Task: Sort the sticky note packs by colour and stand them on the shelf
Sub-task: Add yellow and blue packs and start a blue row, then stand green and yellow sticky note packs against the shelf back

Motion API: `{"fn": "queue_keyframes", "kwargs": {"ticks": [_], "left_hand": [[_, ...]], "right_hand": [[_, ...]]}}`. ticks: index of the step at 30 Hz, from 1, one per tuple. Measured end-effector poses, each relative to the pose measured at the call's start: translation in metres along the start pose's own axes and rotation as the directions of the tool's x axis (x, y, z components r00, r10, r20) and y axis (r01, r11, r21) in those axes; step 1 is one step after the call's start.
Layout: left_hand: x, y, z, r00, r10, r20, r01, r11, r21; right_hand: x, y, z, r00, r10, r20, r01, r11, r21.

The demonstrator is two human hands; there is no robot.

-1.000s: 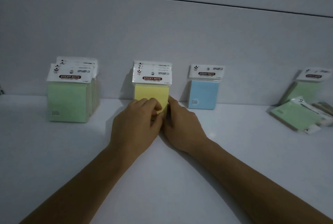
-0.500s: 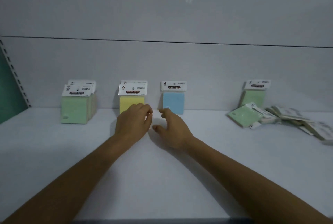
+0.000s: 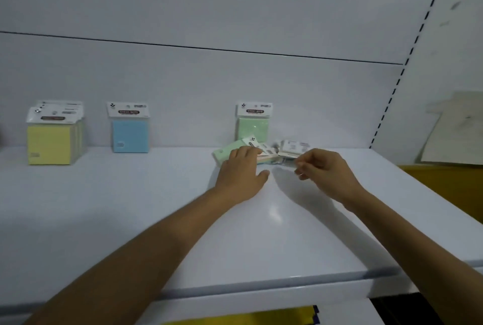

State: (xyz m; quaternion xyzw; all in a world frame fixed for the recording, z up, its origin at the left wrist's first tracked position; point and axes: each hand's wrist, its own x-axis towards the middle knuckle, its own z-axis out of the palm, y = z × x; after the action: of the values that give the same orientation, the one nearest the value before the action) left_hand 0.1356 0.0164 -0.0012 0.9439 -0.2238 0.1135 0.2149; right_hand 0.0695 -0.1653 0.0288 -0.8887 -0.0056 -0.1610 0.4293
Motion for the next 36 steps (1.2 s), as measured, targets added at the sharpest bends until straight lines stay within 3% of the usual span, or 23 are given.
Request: {"fn": "queue_keyframes", "kwargs": {"ticks": [2, 5, 7, 10, 14, 17, 22, 24, 26, 28, 30, 31, 33, 36], "left_hand": [[0.011, 0.005, 0.009, 0.999, -0.047, -0.020, 0.049, 0.994, 0.093], [0.016, 0.007, 0.018, 0.996, -0.009, -0.088, 0.027, 0.978, 0.206], [0.018, 0.004, 0.019, 0.992, 0.003, -0.128, 0.012, 0.993, 0.119], [0.022, -0.003, 0.017, 0.982, -0.080, -0.172, 0.065, 0.994, -0.089], [0.024, -0.005, 0.023, 0.984, -0.040, -0.174, 0.031, 0.998, -0.053], [0.024, -0.005, 0.025, 0.976, -0.011, -0.215, 0.000, 0.999, -0.052], [0.028, -0.008, 0.021, 0.975, 0.029, -0.222, -0.042, 0.998, -0.053], [0.030, -0.010, 0.017, 0.978, 0.019, -0.205, -0.034, 0.997, -0.069], [0.031, -0.013, 0.012, 0.972, -0.065, -0.226, 0.035, 0.990, -0.134], [0.031, -0.018, 0.010, 0.950, -0.169, -0.261, 0.150, 0.985, -0.089], [0.030, -0.020, 0.011, 0.932, -0.294, -0.210, 0.303, 0.953, 0.014], [0.031, -0.022, 0.013, 0.921, -0.352, -0.165, 0.363, 0.931, 0.042], [0.032, -0.023, 0.011, 0.903, -0.414, -0.113, 0.418, 0.908, 0.011], [0.034, -0.029, 0.000, 0.860, -0.505, -0.075, 0.477, 0.846, -0.238]], "right_hand": [[0.010, 0.014, -0.011, 0.999, -0.030, -0.037, 0.029, 0.999, -0.031], [0.037, 0.026, -0.020, 0.977, -0.160, -0.144, 0.135, 0.976, -0.170], [0.052, 0.034, -0.016, 0.973, -0.199, -0.115, 0.170, 0.960, -0.224], [0.062, 0.046, -0.005, 0.994, -0.102, 0.040, 0.106, 0.985, -0.135], [0.073, 0.056, 0.001, 0.979, -0.129, 0.155, 0.171, 0.939, -0.297], [0.077, 0.064, 0.003, 0.957, -0.234, 0.169, 0.286, 0.841, -0.458], [0.070, 0.054, 0.004, 0.963, -0.261, 0.072, 0.265, 0.853, -0.450], [0.068, 0.048, 0.005, 0.959, -0.284, -0.020, 0.260, 0.903, -0.343], [0.069, 0.044, 0.001, 0.940, -0.273, -0.207, 0.261, 0.962, -0.081], [0.074, 0.040, -0.005, 0.936, -0.108, -0.334, 0.206, 0.940, 0.272], [0.077, 0.038, -0.009, 0.966, 0.159, -0.205, 0.013, 0.761, 0.648], [0.078, 0.038, -0.010, 0.963, 0.251, -0.095, -0.099, 0.662, 0.743], [0.081, 0.043, -0.008, 0.941, 0.336, 0.042, -0.238, 0.571, 0.785], [0.083, 0.043, -0.009, 0.931, 0.341, 0.128, -0.286, 0.467, 0.837]]}}
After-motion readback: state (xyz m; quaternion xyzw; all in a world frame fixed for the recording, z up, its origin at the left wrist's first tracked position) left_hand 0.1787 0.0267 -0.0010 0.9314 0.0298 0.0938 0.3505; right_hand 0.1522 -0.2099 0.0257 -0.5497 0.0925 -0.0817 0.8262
